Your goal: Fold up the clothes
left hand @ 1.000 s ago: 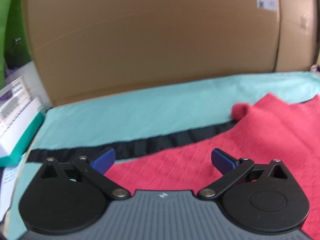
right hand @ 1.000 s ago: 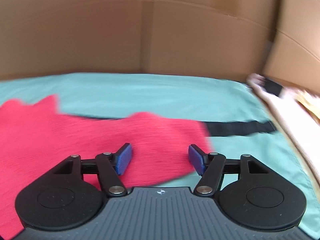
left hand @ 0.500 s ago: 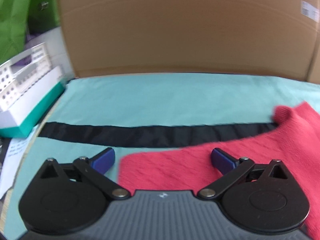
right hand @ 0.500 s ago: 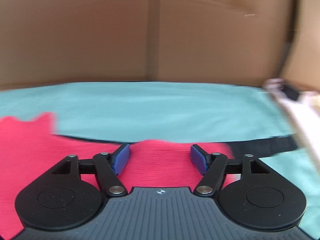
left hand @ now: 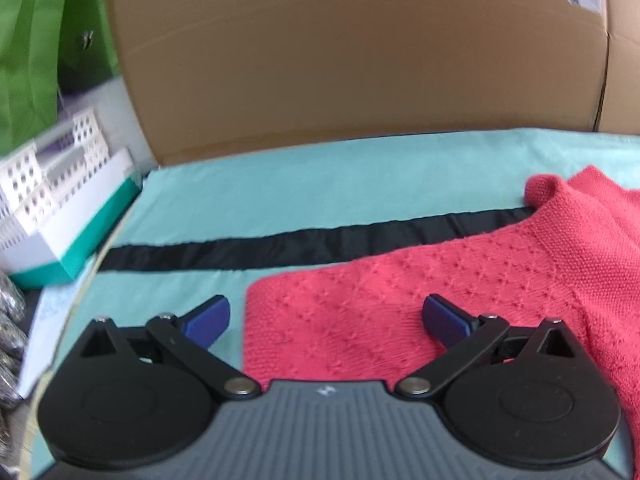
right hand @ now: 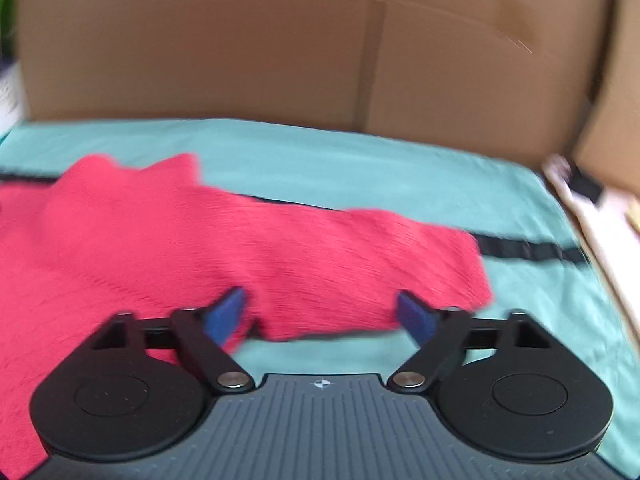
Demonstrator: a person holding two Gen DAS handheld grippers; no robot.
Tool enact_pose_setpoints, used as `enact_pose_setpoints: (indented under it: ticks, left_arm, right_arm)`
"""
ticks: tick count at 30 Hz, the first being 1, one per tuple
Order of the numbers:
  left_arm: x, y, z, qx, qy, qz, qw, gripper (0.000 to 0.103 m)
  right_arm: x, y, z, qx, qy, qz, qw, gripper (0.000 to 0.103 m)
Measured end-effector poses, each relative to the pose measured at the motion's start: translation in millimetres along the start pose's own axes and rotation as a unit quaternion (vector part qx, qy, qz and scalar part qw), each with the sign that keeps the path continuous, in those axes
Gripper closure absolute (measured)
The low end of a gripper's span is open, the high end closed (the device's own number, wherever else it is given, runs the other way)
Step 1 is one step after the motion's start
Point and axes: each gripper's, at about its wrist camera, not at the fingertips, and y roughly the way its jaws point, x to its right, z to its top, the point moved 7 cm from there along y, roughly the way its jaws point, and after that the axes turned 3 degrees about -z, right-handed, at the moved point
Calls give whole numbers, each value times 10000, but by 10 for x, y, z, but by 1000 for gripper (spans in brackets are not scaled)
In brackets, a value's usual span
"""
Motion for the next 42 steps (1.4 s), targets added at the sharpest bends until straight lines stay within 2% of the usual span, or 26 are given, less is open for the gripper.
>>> enact_pose_setpoints:
  ticks: [2, 4, 6, 8, 9, 11, 13, 15, 16, 18, 20, 21, 24, 27, 29, 31, 33, 35, 38, 42]
  left_arm:
    - [-139, -1, -7, -14, -169, 100, 9998, 1]
    - [-190, -38, -1, 1, -271, 20, 9996, 1]
    - [-108, -127, 14, 155, -211, -81, 9996, 1]
    - [-10, -105, 10, 175, 114, 129, 9997, 1]
    - [11, -53, -6, 122, 300, 325, 9989, 1]
    - [-75, -18, -30, 50, 97, 167, 9998, 1]
    - [-213, -16, -51, -60, -180, 43, 9998, 1]
    - [-325, -31, -53, -80, -223, 166, 9996, 1]
    - [-358, -39, -44, -98, -250, 227, 9994, 1]
    - [-358, -92, 20, 26, -267, 446, 9986, 1]
    - [-255, -123, 119, 188, -339, 334, 9987, 1]
    - [-199, -137, 169, 265, -380, 255, 9986, 1]
    - [-87, 45, 205, 134, -237, 491, 9984, 1]
    - [-208, 206, 194, -9, -456, 492, 9977, 1]
    - [-343, 211, 218, 22, -341, 813, 9961, 1]
    - [-472, 210, 221, -20, -454, 839, 9954, 1]
    - [-554, 171, 221, -60, -676, 844, 9941, 1]
    - [-531, 51, 255, 110, -781, 882, 9930, 1]
    - [-310, -156, 347, 409, -964, 302, 9940, 1]
    - [-60, -213, 354, 450, -784, 31, 9959, 1]
  right_arm:
    - [77, -55, 11, 50, 229, 4, 9997, 10]
    - [-98, -244, 35, 249, 266, 395, 9986, 25]
    - [-338, -450, 54, 498, 166, 823, 9952, 24]
    - [-631, -513, 36, 648, -406, 826, 9936, 24]
    - [-743, -485, 1, 588, -702, 809, 9925, 25]
    - [-772, -382, -63, 396, -936, 701, 9923, 26]
    - [-707, -346, -42, 336, -772, 633, 9944, 27]
    - [-626, -358, 20, 364, -446, 605, 9965, 31]
    - [-610, -369, 57, 390, -295, 672, 9965, 31]
    - [-773, -391, 167, 470, -174, 1168, 9919, 31]
    - [-991, -316, 240, 428, -173, 1428, 9887, 31]
    - [-1078, -231, 263, 319, -146, 1568, 9870, 31]
    - [-1242, 47, 279, -6, -62, 1785, 9839, 37]
    - [-1119, 118, 309, 36, 85, 1565, 9876, 40]
    - [-951, 52, 321, 109, 180, 1282, 9915, 40]
    - [-650, -13, 315, 245, 450, 999, 9937, 40]
    - [-233, -46, 277, 391, 796, 508, 9948, 38]
    - [-88, -7, 246, 356, 919, 359, 9945, 32]
    - [130, 49, 197, 303, 1104, 134, 9933, 30]
    - [421, 123, 130, 232, 1349, -165, 9904, 32]
